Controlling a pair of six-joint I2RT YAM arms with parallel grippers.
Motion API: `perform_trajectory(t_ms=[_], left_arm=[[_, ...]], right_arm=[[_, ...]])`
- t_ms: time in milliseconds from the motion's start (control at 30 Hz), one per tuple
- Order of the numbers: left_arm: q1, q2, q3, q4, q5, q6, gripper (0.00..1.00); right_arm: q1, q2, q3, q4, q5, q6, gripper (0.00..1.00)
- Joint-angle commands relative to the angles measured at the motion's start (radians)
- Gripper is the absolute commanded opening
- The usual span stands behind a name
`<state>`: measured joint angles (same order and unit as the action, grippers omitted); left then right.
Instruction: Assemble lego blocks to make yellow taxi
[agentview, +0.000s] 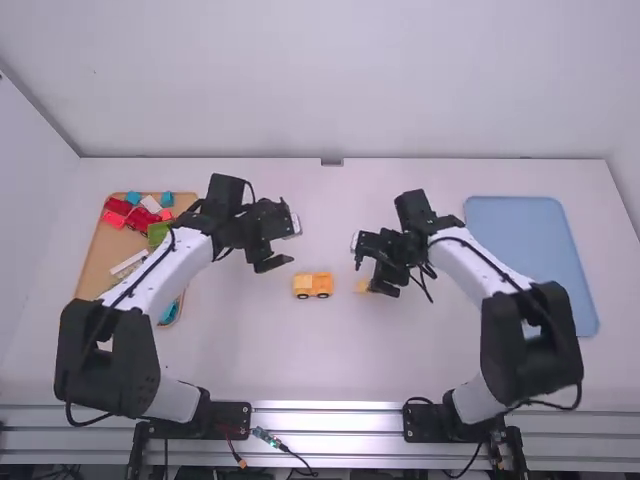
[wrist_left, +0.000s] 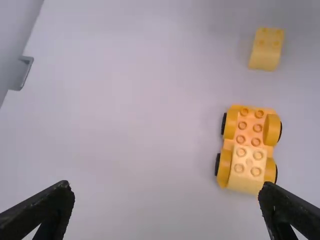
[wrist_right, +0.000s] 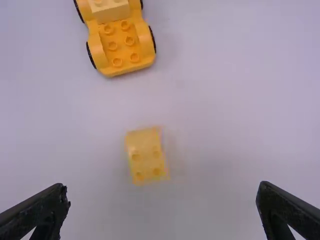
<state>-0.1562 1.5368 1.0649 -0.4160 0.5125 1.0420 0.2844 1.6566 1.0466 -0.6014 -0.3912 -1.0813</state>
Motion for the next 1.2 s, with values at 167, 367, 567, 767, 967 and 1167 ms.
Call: perform_trajectory(t_ms=[167, 367, 567, 767, 967, 1167], left_arm=[[0.089, -0.021, -0.044, 0.014, 0.118, 0.011, 0.99], [0.084, -0.021, -0.044, 0.022, 0.106, 0.010, 0.99], [0.085, -0.021, -0.044, 0.013, 0.100, 0.010, 0.99], [0.085, -0.021, -0.045, 0.006, 0.098, 0.011, 0.99], [0.085, -0.021, -0.045, 0.005, 0.100, 0.010, 0.99], [0.084, -0.021, -0.045, -0.009, 0.097, 0.011, 0.99]], right_arm=[[0.087, 0.236, 0.179, -0.148, 0.157, -0.072, 0.99], [0.125, 0.282, 0.169, -0.154, 0.178, -0.120, 0.99], [0.127, 0.284, 0.108, -0.041, 0.187, -0.120, 0.99], [0.127, 0.284, 0.063, 0.001, 0.206, -0.078, 0.99], [0.127, 0.284, 0.056, 0.039, 0.175, -0.067, 0.99], [0.115, 0.284, 0.009, 0.102, 0.186, -0.067, 0.99]])
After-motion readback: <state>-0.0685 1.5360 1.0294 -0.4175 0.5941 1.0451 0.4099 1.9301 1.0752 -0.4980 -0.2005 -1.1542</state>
